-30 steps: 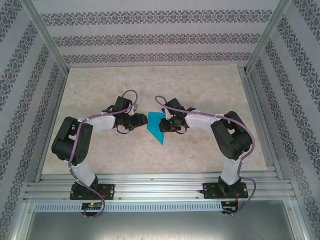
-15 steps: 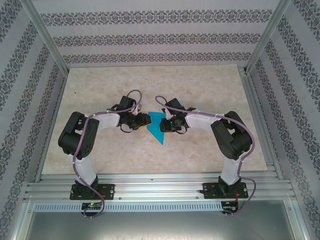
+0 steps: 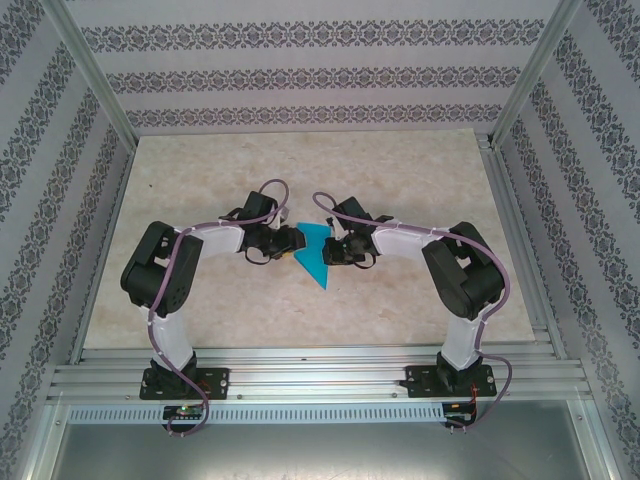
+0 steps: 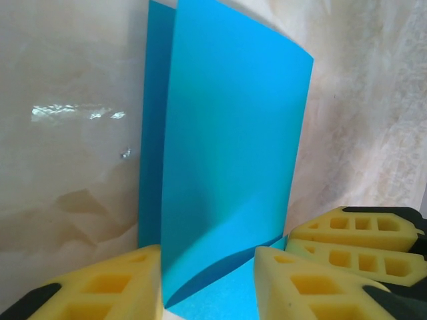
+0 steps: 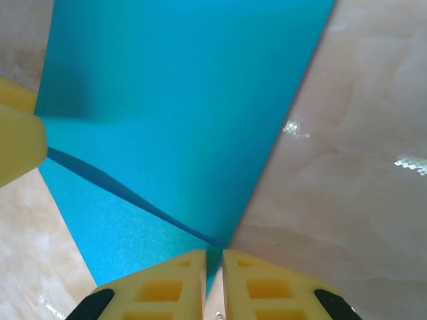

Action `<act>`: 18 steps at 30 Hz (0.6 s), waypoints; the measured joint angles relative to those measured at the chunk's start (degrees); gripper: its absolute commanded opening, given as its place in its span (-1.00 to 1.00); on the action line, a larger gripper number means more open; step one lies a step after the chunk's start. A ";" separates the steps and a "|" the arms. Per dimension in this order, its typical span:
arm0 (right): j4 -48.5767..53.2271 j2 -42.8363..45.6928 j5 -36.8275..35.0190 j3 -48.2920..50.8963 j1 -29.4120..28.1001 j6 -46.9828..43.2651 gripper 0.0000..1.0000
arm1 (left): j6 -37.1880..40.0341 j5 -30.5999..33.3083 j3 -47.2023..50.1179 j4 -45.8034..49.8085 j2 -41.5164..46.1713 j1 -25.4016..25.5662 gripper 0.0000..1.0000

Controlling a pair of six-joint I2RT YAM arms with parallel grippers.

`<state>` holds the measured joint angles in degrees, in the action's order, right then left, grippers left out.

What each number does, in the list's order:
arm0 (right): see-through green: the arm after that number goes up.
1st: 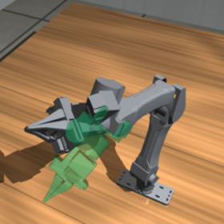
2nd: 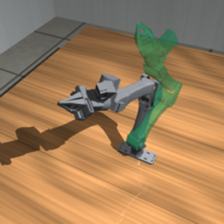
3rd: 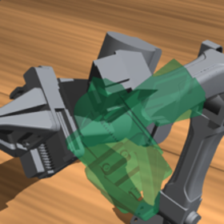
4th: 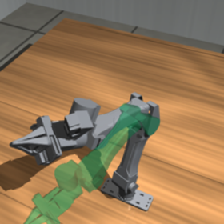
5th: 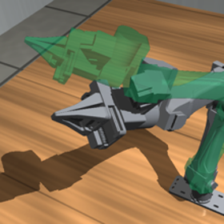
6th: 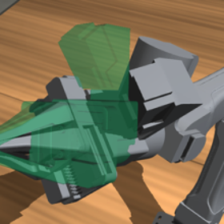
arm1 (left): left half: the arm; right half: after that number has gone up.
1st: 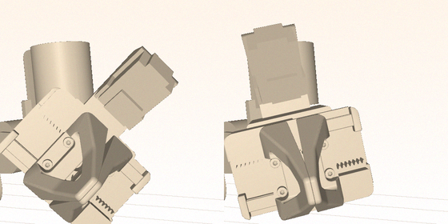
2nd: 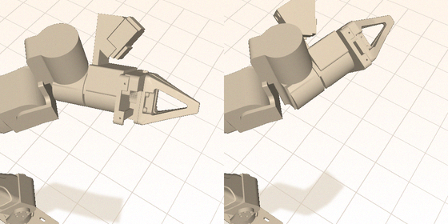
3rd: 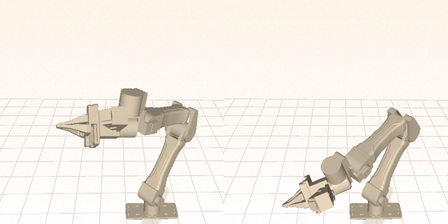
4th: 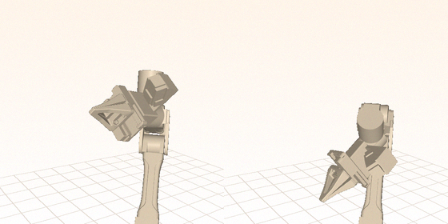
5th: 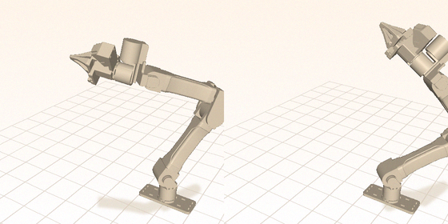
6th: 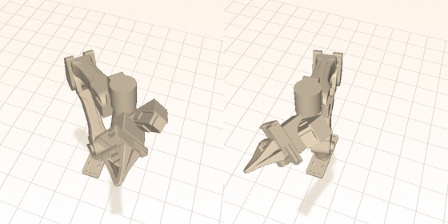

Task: Fold a paper plane with a square sheet of paper (fold left side to right side)
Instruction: Fourth fold the wing at the center of the table.

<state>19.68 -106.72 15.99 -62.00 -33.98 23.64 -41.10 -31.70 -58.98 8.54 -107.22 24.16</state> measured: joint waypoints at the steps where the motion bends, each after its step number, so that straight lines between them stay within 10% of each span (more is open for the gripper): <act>1: 0.02 0.00 0.00 0.02 0.00 0.00 -0.69 | -0.13 0.00 -0.11 0.02 -0.11 0.07 -0.40; 12: 1.29 7.45 -7.67 2.47 -1.25 -1.49 -0.21 | -0.48 -0.20 -0.63 0.02 -0.20 0.76 -0.77; 18: 1.31 10.03 -18.93 2.49 -11.41 -2.82 -0.10 | -1.05 -0.15 -0.63 0.02 0.07 0.76 -0.76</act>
<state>20.99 -96.68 -2.94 -59.51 -45.39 20.82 -42.15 -31.86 -59.61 8.56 -107.15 24.93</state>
